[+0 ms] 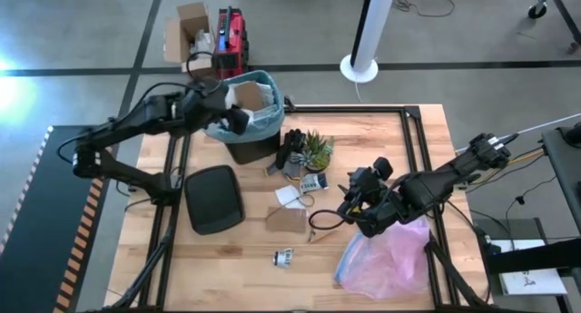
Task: Place trash/remove bag and relplace
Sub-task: Put the black paper into the trash bin
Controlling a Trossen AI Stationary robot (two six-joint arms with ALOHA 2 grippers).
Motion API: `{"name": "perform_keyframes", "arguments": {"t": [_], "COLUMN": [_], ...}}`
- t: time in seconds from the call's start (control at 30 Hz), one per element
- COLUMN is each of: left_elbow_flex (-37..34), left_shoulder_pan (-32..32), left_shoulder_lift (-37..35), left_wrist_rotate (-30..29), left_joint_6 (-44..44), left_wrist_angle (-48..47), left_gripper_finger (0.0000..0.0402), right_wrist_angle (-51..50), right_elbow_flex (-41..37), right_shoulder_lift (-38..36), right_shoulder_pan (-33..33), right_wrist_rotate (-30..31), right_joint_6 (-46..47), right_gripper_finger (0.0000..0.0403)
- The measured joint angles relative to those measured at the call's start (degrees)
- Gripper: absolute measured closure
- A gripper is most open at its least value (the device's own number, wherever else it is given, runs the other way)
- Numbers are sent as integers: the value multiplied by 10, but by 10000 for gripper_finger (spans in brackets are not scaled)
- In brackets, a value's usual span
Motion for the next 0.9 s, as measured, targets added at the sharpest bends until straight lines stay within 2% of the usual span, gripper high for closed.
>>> {"name": "perform_keyframes", "arguments": {"t": [0.23,0.33,0.63,0.77,0.9], "left_elbow_flex": [-1,-1,-1,-2,-2], "left_shoulder_pan": [-100,-155,-301,-341,-378], "left_shoulder_lift": [-46,-58,-51,-44,-39], "left_wrist_rotate": [12,12,-5,0,28], "left_joint_6": [-18,-54,-127,-176,-207], "left_wrist_angle": [-1,-1,-20,-59,-78], "left_gripper_finger": [139,147,176,184,192], "right_wrist_angle": [125,212,485,559,570], "right_elbow_flex": [-101,-151,-330,-378,-385], "right_shoulder_lift": [0,0,0,5,32], "right_shoulder_pan": [-2,-11,-64,-92,-119], "right_wrist_rotate": [-18,-49,-71,-76,-93], "right_joint_6": [5,25,43,-10,-80], "right_gripper_finger": [213,213,213,213,213]}}
